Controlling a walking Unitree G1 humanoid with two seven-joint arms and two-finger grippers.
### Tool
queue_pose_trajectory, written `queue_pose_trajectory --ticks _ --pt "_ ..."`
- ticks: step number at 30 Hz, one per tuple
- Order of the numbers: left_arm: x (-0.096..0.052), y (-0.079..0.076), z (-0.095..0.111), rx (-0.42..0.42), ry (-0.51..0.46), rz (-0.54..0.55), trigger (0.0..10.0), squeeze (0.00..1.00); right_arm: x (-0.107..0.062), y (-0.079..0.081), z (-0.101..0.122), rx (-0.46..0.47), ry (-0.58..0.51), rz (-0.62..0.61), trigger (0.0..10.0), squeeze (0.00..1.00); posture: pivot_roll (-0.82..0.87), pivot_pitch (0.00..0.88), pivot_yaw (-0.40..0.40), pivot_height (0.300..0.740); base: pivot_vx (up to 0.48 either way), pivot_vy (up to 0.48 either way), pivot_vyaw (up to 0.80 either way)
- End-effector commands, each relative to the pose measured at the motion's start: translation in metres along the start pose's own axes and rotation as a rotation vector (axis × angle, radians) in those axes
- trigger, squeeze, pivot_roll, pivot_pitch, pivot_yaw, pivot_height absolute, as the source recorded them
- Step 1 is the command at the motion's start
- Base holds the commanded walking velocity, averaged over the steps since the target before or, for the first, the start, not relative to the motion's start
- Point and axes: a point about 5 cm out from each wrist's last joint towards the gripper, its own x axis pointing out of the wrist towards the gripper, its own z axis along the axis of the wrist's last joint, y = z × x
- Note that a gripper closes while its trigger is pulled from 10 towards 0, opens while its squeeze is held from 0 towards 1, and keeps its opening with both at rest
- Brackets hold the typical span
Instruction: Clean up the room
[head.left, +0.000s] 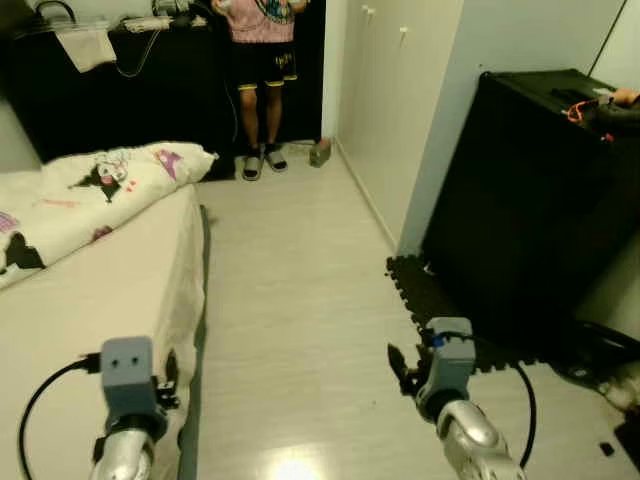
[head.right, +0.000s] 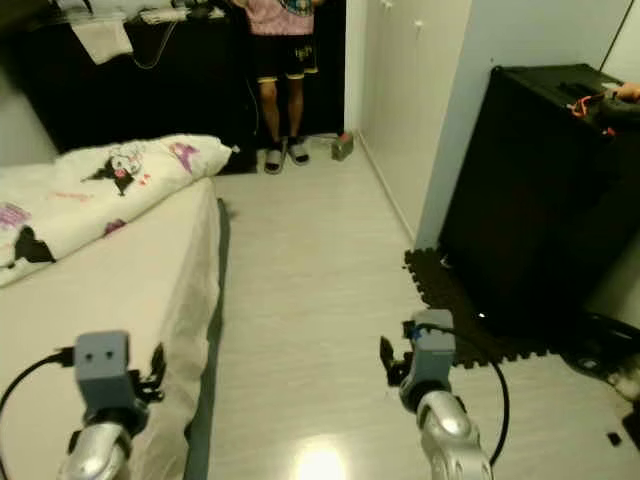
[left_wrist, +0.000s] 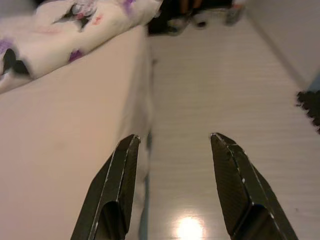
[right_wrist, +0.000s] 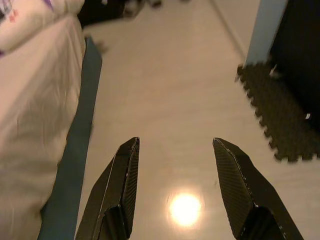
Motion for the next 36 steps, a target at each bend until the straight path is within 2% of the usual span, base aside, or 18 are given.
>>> queue_pose_trajectory --ticks 1,4,8,17,22,26,29,33,36 --pt "0.0 -0.009 -0.002 -0.006 0.01 -0.033 10.0 0.0 0.001 0.002 0.001 0.025 -0.012 -0.007 10.0 0.0 -0.08 0.014 0.032 0.733 0.0 0.0 0.0" --pt "0.0 -0.007 0.003 -0.013 -0.006 -0.021 10.0 0.0 0.002 0.007 0.005 0.003 -0.037 0.01 10.0 0.0 -0.07 0.0 0.013 0.733 0.0 0.0 0.0" --pt "-0.002 -0.003 0.002 0.005 0.004 0.007 10.0 0.0 0.002 0.009 0.002 -0.019 -0.039 0.002 10.0 0.0 -0.06 0.0 0.027 0.733 0.0 0.0 0.0" --pt "-0.011 0.01 0.003 0.049 0.007 0.053 10.0 0.0 -0.012 0.009 -0.008 -0.007 -0.037 -0.017 10.0 0.0 -0.02 0.0 0.042 0.733 0.0 0.0 0.0" --pt "-0.023 0.016 0.001 0.021 0.012 0.062 10.0 0.0 -0.027 0.004 -0.009 -0.05 -0.034 -0.032 10.0 0.0 -0.02 0.0 0.062 0.733 0.0 0.0 0.0" --pt "-0.043 0.016 -0.013 0.015 0.063 0.079 10.0 0.0 -0.041 -0.011 0.001 -0.056 -0.058 -0.099 10.0 0.0 -0.06 0.01 0.049 0.733 0.0 0.0 0.0" --pt "-0.047 0.018 -0.014 0.028 0.066 0.108 10.0 0.0 -0.045 -0.016 0.006 -0.061 -0.067 -0.121 10.0 0.0 -0.07 0.017 0.043 0.733 0.0 0.0 0.0" --pt "-0.049 0.021 -0.014 0.043 0.061 0.143 10.0 0.0 -0.049 -0.02 0.009 -0.076 -0.072 -0.128 10.0 0.0 -0.06 0.017 0.037 0.733 0.0 0.0 0.0" --pt "-0.039 0.021 -0.007 0.058 0.028 0.116 10.0 0.0 -0.049 -0.02 0.012 -0.049 -0.078 -0.133 10.0 0.0 -0.06 0.021 0.0 0.733 0.0 0.0 0.0"
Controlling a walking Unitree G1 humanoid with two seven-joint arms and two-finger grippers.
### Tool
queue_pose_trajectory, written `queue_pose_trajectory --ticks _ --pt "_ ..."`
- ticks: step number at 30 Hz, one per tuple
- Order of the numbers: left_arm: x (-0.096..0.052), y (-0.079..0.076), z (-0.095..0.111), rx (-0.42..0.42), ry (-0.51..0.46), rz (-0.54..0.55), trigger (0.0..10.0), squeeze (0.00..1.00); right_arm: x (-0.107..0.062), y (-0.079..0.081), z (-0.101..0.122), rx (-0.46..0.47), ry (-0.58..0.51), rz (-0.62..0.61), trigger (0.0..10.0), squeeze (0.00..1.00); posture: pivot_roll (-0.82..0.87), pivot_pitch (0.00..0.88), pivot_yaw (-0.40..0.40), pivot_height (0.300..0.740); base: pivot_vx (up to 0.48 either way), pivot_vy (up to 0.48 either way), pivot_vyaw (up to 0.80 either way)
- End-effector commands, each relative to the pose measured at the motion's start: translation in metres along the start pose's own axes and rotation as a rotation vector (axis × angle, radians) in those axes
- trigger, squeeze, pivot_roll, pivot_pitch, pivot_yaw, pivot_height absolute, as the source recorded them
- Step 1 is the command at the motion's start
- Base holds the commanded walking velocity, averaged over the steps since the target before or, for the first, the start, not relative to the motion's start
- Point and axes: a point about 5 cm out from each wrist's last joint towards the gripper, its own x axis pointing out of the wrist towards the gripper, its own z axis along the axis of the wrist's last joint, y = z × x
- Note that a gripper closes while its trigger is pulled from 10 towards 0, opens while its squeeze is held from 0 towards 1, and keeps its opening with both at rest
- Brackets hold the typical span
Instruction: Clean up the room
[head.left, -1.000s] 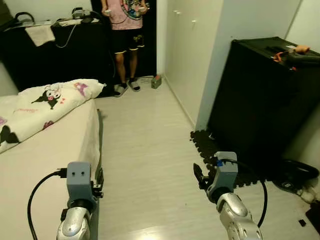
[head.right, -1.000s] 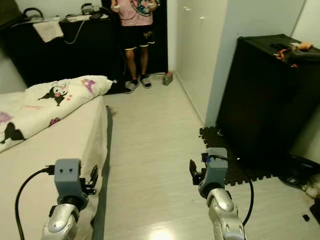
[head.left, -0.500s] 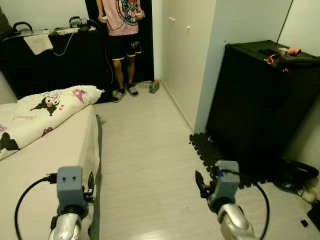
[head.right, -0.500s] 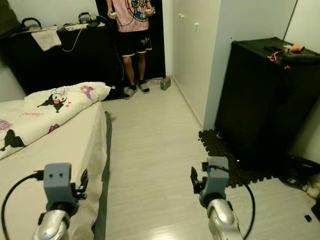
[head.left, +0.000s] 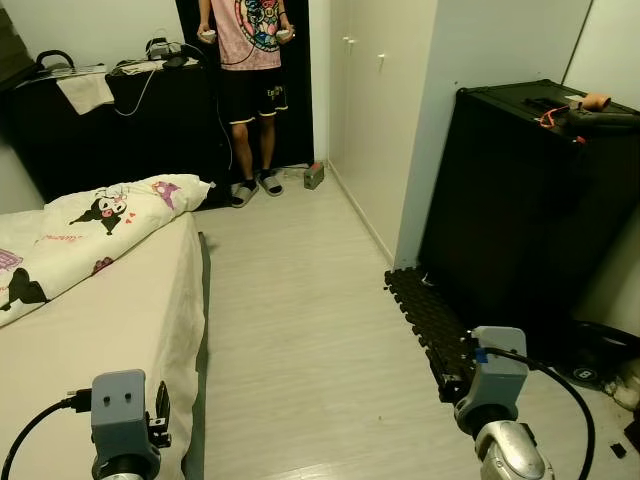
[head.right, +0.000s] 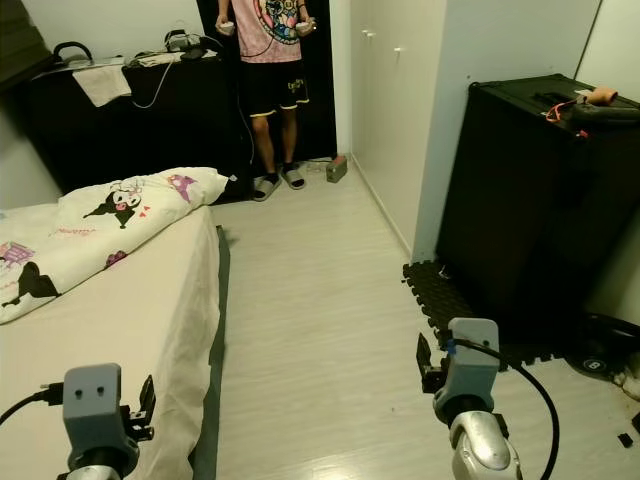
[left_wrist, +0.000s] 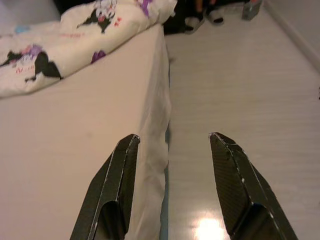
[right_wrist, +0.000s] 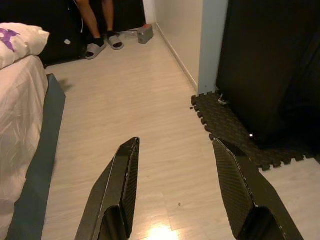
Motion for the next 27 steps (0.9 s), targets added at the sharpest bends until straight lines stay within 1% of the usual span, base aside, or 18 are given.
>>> queue_pose_trajectory --ticks 1,3,4,5,6,8,10,11,13,15,16,17,18,19,21,22,25,27 --pt "0.007 0.003 0.008 0.014 -0.036 0.0 10.0 0.0 0.0 0.003 0.005 0.028 -0.005 0.005 10.0 0.0 -0.07 0.029 -0.002 0.733 0.0 0.0 0.0" --pt "0.02 -0.001 0.008 -0.025 -0.051 -0.013 10.0 0.0 0.006 0.012 0.016 0.018 -0.036 0.053 10.0 0.0 -0.05 0.019 -0.001 0.733 0.0 0.0 0.0" --pt "0.025 -0.002 0.008 -0.043 -0.058 -0.02 10.0 0.0 0.008 0.015 0.019 0.02 -0.049 0.071 10.0 0.0 -0.04 0.023 0.013 0.733 0.0 0.0 0.0" --pt "0.032 -0.004 0.003 -0.076 -0.029 0.026 10.0 0.0 0.016 0.021 0.017 0.047 -0.05 0.102 10.0 0.0 -0.04 0.028 0.046 0.733 0.0 0.0 0.0" --pt "0.032 -0.004 0.003 -0.076 -0.029 0.026 10.0 0.0 0.016 0.021 0.017 0.047 -0.05 0.102 10.0 0.0 -0.04 0.028 0.046 0.733 0.0 0.0 0.0" --pt "0.04 -0.009 -0.003 -0.112 0.0 0.067 10.0 0.0 0.032 0.034 0.007 0.019 -0.023 0.15 10.0 0.0 -0.05 0.036 0.076 0.733 0.0 0.0 0.0" --pt "0.043 -0.021 -0.002 -0.108 0.005 0.02 10.0 0.0 0.041 0.044 0.006 -0.014 -0.007 0.198 10.0 0.0 -0.08 0.034 0.084 0.733 0.0 0.0 0.0" --pt "0.045 -0.027 0.001 -0.084 -0.001 -0.01 10.0 0.0 0.044 0.048 0.007 -0.02 -0.002 0.216 10.0 0.0 -0.07 0.041 0.094 0.733 0.0 0.0 0.0" --pt "0.048 -0.034 0.006 -0.038 -0.023 -0.061 10.0 0.0 0.048 0.055 0.006 -0.036 0.009 0.24 10.0 0.0 -0.06 0.042 0.081 0.733 0.0 0.0 0.0" --pt "0.048 -0.034 0.006 -0.038 -0.023 -0.061 10.0 0.0 0.048 0.055 0.006 -0.036 0.009 0.24 10.0 0.0 -0.06 0.042 0.081 0.733 0.0 0.0 0.0" --pt "0.051 -0.037 0.009 -0.019 -0.036 -0.083 10.0 0.0 0.05 0.057 0.006 -0.044 0.016 0.248 10.0 0.0 -0.06 0.038 0.073 0.733 0.0 0.0 0.0" --pt "0.056 -0.037 0.009 -0.004 -0.035 -0.087 10.0 0.0 0.054 0.055 0.003 -0.056 0.034 0.225 10.0 0.0 -0.04 0.036 0.05 0.733 0.0 0.0 0.0" --pt "0.06 -0.037 0.009 0.003 -0.034 -0.087 10.0 0.0 0.056 0.053 0.001 -0.063 0.047 0.209 10.0 0.0 -0.04 0.036 0.05 0.733 0.0 0.0 0.0" --pt "0.06 -0.037 0.009 0.003 -0.034 -0.087 10.0 0.0 0.056 0.053 0.001 -0.063 0.047 0.209 10.0 0.0 -0.04 0.036 0.05 0.733 0.0 0.0 0.0" --pt "0.064 -0.029 0.008 -0.01 -0.026 -0.078 10.0 0.0 0.06 0.049 0.0 -0.033 0.052 0.149 10.0 0.0 -0.02 0.037 0.052 0.733 0.0 0.0 0.0" --pt "0.064 -0.026 0.007 -0.02 -0.025 -0.083 10.0 0.0 0.061 0.048 -0.001 -0.012 0.045 0.13 10.0 0.0 -0.02 0.035 0.063 0.733 0.0 0.0 0.0" --pt "0.062 -0.022 0.006 -0.024 -0.019 -0.082 10.0 0.0 0.062 0.05 -0.002 0.003 0.041 0.115 10.0 0.0 -0.01 0.034 0.088 0.733 0.0 0.0 0.0" --pt "0.059 -0.015 0.006 -0.019 -0.009 -0.078 10.0 0.0 0.063 0.054 -0.003 0.017 0.03 0.106 10.0 0.0 -0.01 0.032 0.113 0.733 0.0 0.0 0.0"
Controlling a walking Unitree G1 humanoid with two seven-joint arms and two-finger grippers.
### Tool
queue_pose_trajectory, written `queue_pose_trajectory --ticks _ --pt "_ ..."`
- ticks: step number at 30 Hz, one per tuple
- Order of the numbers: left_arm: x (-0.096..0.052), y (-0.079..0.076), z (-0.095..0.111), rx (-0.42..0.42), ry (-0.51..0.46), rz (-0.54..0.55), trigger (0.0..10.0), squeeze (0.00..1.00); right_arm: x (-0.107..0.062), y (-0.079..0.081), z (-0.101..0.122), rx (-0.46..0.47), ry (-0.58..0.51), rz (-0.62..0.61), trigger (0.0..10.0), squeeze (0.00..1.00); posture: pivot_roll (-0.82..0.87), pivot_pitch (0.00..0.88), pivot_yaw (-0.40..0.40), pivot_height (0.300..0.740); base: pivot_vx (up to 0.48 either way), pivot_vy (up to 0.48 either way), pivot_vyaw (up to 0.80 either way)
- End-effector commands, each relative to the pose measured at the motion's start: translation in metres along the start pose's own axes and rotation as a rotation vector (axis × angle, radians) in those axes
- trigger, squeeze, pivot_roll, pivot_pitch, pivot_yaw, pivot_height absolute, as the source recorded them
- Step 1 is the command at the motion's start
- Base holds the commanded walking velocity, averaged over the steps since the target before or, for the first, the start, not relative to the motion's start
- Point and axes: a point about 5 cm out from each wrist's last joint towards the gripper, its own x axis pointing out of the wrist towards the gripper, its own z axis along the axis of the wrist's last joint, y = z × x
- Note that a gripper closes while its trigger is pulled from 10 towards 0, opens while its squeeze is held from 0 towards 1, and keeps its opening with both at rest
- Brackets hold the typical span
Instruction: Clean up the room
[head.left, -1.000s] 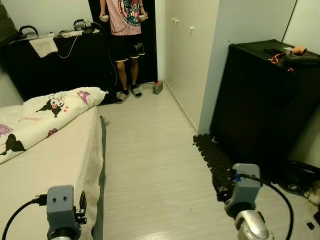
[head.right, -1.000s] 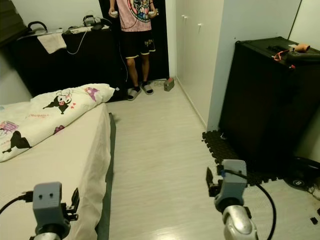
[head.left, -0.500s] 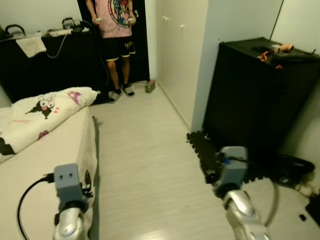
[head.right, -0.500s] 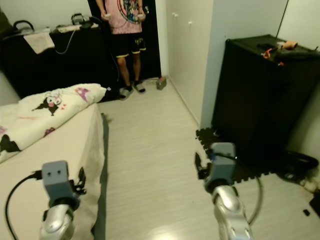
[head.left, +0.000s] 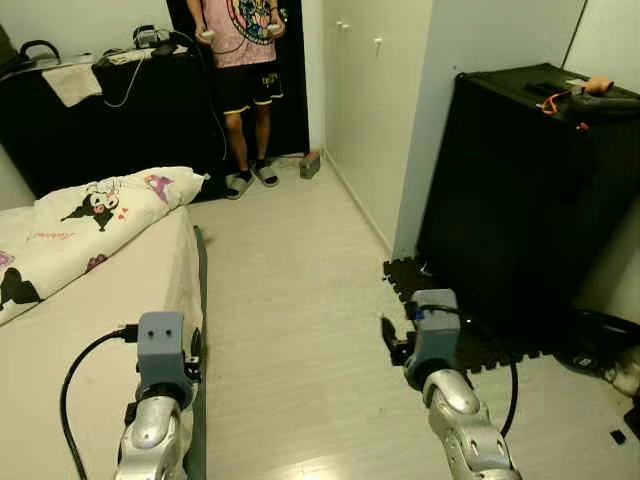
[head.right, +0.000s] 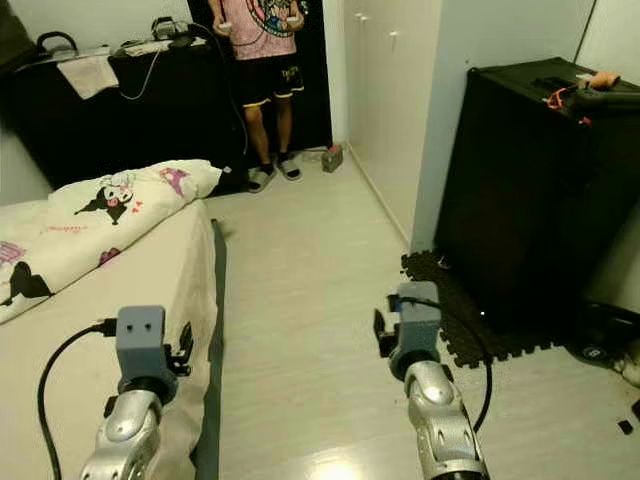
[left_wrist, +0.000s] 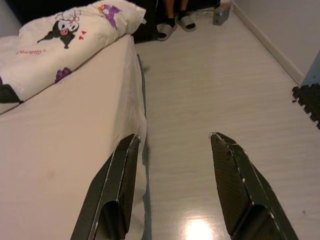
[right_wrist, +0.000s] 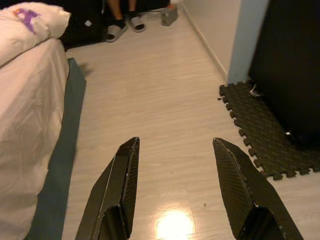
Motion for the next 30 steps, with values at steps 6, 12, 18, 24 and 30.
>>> queue_pose_trajectory --ticks 6,12,18,24,30 --pt "0.002 0.021 0.002 0.079 0.006 0.062 10.0 0.0 0.008 0.011 0.002 -0.032 -0.022 -0.002 10.0 0.0 -0.01 0.036 0.087 0.733 0.0 0.0 0.0" --pt "0.002 0.019 0.002 0.064 -0.007 0.1 10.0 0.0 0.012 0.009 0.007 -0.086 -0.02 0.033 10.0 0.0 -0.01 0.036 -0.004 0.733 0.0 0.0 0.0" --pt "-0.003 0.012 0.002 0.056 -0.024 0.113 10.0 0.0 0.016 0.004 0.011 -0.138 -0.019 0.067 10.0 0.0 0.0 0.044 -0.082 0.733 0.0 0.0 0.0" --pt "-0.011 0.014 0.002 0.045 -0.03 0.153 10.0 0.0 0.02 0.009 0.01 -0.174 -0.009 0.108 10.0 0.0 0.02 0.056 -0.129 0.733 0.0 0.0 0.0" --pt "-0.006 0.009 0.006 0.042 -0.037 0.117 10.0 0.0 0.019 0.007 0.009 -0.146 -0.005 0.082 10.0 0.0 0.03 0.068 -0.102 0.733 0.0 0.0 0.0"
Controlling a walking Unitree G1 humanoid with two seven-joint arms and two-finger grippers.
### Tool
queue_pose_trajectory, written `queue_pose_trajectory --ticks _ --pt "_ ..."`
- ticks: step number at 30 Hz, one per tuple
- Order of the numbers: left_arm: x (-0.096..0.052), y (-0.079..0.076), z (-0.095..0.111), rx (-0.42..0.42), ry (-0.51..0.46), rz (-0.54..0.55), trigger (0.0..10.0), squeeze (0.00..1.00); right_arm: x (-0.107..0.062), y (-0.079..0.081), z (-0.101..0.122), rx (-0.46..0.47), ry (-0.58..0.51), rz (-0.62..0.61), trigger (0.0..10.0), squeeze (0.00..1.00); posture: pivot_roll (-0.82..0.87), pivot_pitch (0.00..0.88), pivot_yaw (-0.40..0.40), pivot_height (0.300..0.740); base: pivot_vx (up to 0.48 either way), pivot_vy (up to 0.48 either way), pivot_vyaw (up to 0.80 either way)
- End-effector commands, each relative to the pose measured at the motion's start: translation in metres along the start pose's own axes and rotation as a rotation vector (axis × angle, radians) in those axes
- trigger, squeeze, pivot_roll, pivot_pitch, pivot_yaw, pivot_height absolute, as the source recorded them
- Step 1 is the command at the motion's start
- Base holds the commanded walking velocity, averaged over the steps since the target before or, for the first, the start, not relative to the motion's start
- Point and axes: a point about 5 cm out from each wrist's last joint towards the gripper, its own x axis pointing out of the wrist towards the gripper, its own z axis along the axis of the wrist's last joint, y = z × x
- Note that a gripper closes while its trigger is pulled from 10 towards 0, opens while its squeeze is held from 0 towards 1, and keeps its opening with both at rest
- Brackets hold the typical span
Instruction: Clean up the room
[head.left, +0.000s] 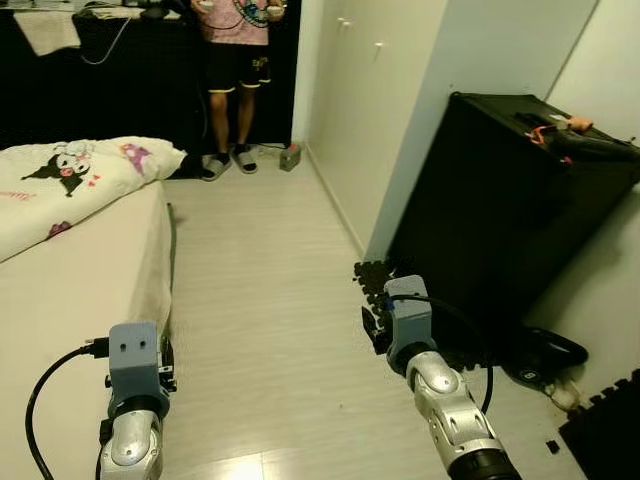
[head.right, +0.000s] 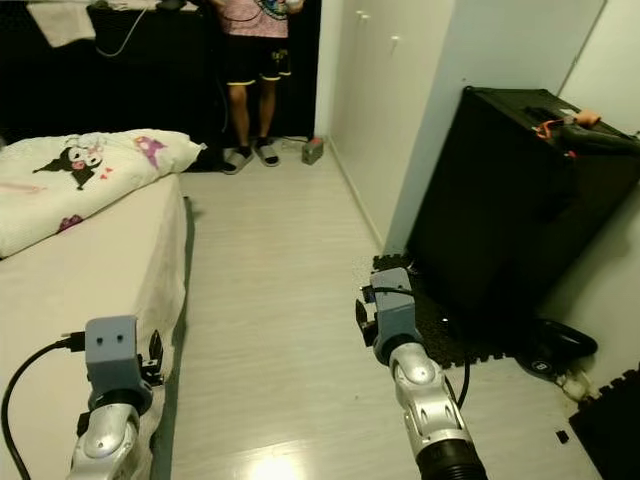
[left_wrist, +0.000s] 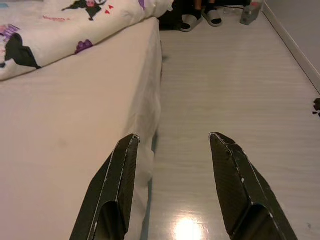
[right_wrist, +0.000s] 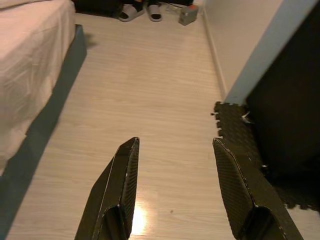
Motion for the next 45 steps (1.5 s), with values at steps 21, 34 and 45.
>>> queue_pose_trajectory --ticks 21,34,45 --pt "0.007 -0.015 0.009 -0.019 0.021 -0.12 10.0 0.0 -0.016 -0.012 -0.019 0.102 0.027 -0.12 10.0 0.0 0.02 0.069 -0.001 0.733 0.0 0.0 0.0" --pt "0.006 -0.018 0.011 -0.039 0.021 -0.13 10.0 0.0 -0.016 -0.013 -0.018 0.101 0.029 -0.125 10.0 0.0 0.01 0.069 -0.005 0.733 0.0 0.0 0.0" --pt "0.007 -0.019 0.012 -0.045 0.02 -0.126 10.0 0.0 -0.017 -0.014 -0.018 0.092 0.033 -0.126 10.0 0.0 0.01 0.07 -0.01 0.733 0.0 0.0 0.0"
